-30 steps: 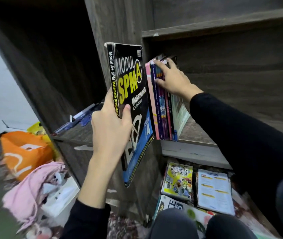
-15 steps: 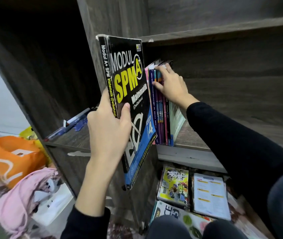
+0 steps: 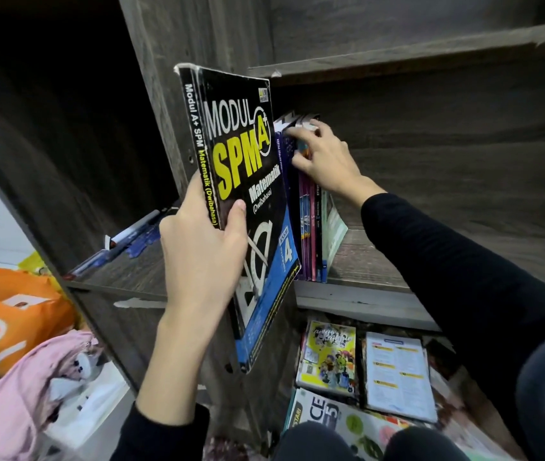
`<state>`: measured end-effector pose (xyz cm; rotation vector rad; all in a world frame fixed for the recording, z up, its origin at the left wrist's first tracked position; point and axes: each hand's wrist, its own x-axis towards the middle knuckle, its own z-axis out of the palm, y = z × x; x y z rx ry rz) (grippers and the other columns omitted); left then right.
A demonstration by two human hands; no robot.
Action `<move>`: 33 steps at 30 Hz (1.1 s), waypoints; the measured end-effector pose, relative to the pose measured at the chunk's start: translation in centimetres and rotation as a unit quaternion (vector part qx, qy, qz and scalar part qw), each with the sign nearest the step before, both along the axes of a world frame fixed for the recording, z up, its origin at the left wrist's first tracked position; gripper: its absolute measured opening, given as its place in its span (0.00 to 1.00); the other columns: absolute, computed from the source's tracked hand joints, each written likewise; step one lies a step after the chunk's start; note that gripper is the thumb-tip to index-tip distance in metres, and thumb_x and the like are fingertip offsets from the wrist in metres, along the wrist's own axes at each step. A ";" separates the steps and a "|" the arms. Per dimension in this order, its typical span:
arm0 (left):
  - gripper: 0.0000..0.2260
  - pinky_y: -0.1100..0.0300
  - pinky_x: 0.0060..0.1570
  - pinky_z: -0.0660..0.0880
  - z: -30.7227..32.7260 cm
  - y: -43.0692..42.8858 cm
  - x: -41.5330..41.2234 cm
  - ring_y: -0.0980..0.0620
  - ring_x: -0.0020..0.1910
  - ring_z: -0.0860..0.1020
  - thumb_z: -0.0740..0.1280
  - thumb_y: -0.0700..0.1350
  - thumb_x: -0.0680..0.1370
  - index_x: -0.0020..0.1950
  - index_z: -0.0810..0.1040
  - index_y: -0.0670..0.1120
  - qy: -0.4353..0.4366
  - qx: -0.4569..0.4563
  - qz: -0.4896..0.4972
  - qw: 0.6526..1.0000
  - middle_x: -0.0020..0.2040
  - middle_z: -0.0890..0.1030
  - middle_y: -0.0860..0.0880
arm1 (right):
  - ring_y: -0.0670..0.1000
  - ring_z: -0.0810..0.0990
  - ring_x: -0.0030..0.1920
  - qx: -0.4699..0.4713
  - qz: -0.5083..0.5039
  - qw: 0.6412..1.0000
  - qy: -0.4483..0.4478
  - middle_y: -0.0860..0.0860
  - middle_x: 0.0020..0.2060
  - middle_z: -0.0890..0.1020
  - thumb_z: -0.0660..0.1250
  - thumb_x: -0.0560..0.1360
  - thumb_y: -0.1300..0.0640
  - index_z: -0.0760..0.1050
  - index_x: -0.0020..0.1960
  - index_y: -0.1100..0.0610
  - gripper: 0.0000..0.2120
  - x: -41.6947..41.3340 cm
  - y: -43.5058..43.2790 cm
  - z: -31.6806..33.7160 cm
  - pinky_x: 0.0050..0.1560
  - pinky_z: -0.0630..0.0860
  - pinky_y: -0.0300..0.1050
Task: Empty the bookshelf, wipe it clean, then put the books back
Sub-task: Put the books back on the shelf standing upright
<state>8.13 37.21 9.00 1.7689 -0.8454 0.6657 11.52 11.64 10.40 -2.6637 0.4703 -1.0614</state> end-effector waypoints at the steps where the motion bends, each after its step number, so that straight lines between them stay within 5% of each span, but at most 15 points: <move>1: 0.11 0.62 0.46 0.68 0.1 -0.1 0.0 0.44 0.39 0.76 0.67 0.42 0.77 0.59 0.77 0.46 0.002 -0.002 -0.004 1.000 0.41 0.73 0.67 | 0.66 0.70 0.64 0.001 -0.004 1.000 0.010 0.59 0.71 0.62 0.61 0.77 0.52 0.66 0.72 0.44 0.23 -0.2 0.0 0.2 0.62 0.66 0.54; 6: 0.13 0.65 0.41 0.67 0.2 -1.3 0.1 0.47 0.34 0.74 0.67 0.41 0.76 0.60 0.76 0.44 -0.003 -0.003 -0.012 1.000 0.40 0.74 0.64 | 0.64 0.73 0.57 0.011 -0.006 0.998 0.055 0.58 0.66 0.62 0.59 0.77 0.52 0.67 0.71 0.41 0.22 -1.5 -0.3 1.5 0.60 0.68 0.52; 9: 0.14 0.63 0.47 0.66 0.4 -2.4 0.2 0.41 0.37 0.77 0.67 0.41 0.76 0.62 0.75 0.44 0.001 0.005 -0.014 1.000 0.45 0.80 0.55 | 0.64 0.72 0.58 0.012 -0.003 0.998 0.063 0.57 0.66 0.62 0.59 0.78 0.51 0.66 0.71 0.40 0.22 -2.0 -0.7 1.4 0.61 0.66 0.52; 14: 0.18 0.47 0.50 0.76 0.4 -3.8 0.7 0.35 0.39 0.77 0.66 0.44 0.77 0.67 0.72 0.49 0.034 0.006 -0.019 0.999 0.48 0.82 0.46 | 0.64 0.72 0.61 0.016 0.011 0.999 0.046 0.56 0.68 0.63 0.60 0.78 0.51 0.65 0.71 0.41 0.22 -2.4 -1.2 1.1 0.62 0.67 0.52; 20: 0.13 0.59 0.48 0.73 1.0 -3.3 0.0 0.41 0.37 0.78 0.67 0.41 0.76 0.61 0.76 0.45 0.003 -0.004 -0.028 1.000 0.44 0.79 0.54 | 0.58 0.68 0.68 0.032 0.020 0.999 0.004 0.54 0.70 0.64 0.62 0.78 0.52 0.68 0.70 0.47 0.20 -2.7 -1.4 0.6 0.64 0.63 0.51; 22: 0.13 0.54 0.52 0.73 1.5 -3.2 0.0 0.38 0.41 0.78 0.68 0.42 0.76 0.61 0.76 0.44 -0.001 -0.010 -0.029 1.000 0.47 0.80 0.53 | 0.57 0.67 0.68 0.033 0.023 0.999 0.000 0.53 0.70 0.64 0.62 0.78 0.52 0.68 0.70 0.48 0.20 -2.8 -1.6 0.6 0.64 0.64 0.51; 26: 0.15 0.61 0.51 0.65 2.4 -3.8 0.2 0.41 0.49 0.77 0.67 0.41 0.76 0.62 0.76 0.44 -0.016 -0.010 -0.014 1.000 0.47 0.80 0.54 | 0.56 0.65 0.70 0.053 0.043 0.998 -0.005 0.53 0.71 0.64 0.63 0.78 0.52 0.69 0.69 0.47 0.19 -3.0 -1.7 0.6 0.66 0.63 0.52; 33: 0.18 0.47 0.56 0.73 2.0 -5.1 1.4 0.35 0.43 0.77 0.66 0.43 0.76 0.67 0.73 0.48 -0.003 0.008 -0.015 1.000 0.51 0.83 0.46 | 0.53 0.63 0.72 0.090 0.045 0.994 -0.052 0.53 0.71 0.67 0.66 0.76 0.54 0.74 0.65 0.46 0.17 -4.1 -2.8 0.3 0.70 0.59 0.48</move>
